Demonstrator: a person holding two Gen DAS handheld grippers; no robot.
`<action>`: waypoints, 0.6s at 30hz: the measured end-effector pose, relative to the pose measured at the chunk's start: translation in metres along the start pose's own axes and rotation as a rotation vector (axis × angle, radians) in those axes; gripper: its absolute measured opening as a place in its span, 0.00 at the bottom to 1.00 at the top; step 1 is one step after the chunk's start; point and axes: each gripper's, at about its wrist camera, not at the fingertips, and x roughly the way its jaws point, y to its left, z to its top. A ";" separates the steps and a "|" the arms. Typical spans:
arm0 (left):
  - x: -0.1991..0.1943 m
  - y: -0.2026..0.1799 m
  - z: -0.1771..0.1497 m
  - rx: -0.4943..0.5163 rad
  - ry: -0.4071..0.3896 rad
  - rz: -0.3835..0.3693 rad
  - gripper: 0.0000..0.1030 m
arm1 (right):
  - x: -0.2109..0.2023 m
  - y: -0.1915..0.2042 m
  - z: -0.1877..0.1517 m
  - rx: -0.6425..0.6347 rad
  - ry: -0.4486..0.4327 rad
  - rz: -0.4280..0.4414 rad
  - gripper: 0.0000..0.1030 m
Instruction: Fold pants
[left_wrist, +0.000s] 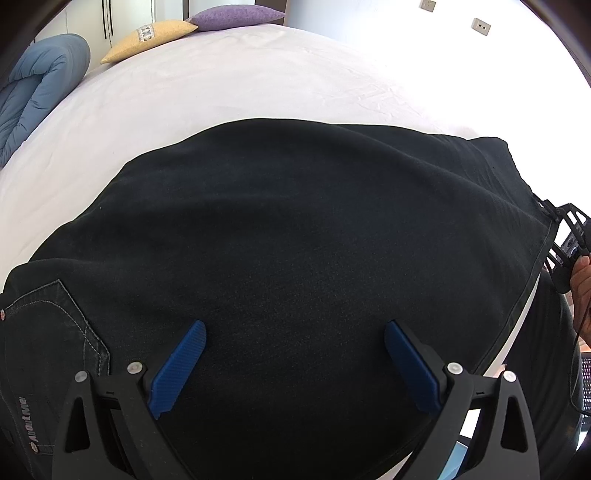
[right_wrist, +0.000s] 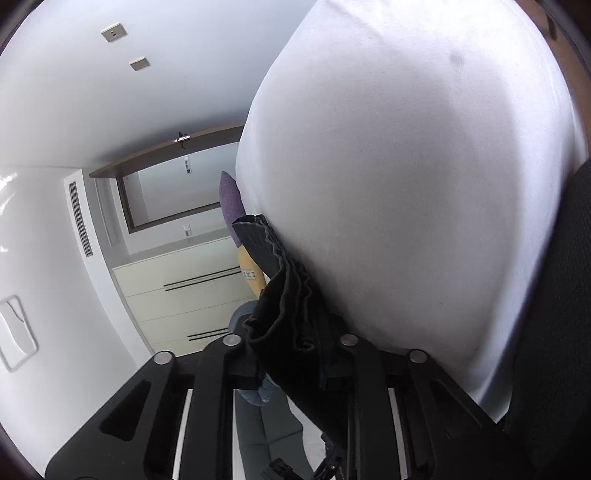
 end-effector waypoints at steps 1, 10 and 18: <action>-0.001 0.001 0.000 -0.003 -0.001 -0.002 0.96 | 0.001 0.004 0.000 -0.021 -0.003 -0.014 0.11; -0.032 0.032 -0.001 -0.160 -0.097 -0.090 0.95 | 0.037 0.112 -0.052 -0.491 -0.003 -0.231 0.09; -0.062 0.083 -0.012 -0.414 -0.189 -0.292 0.95 | 0.150 0.138 -0.280 -1.444 0.347 -0.518 0.09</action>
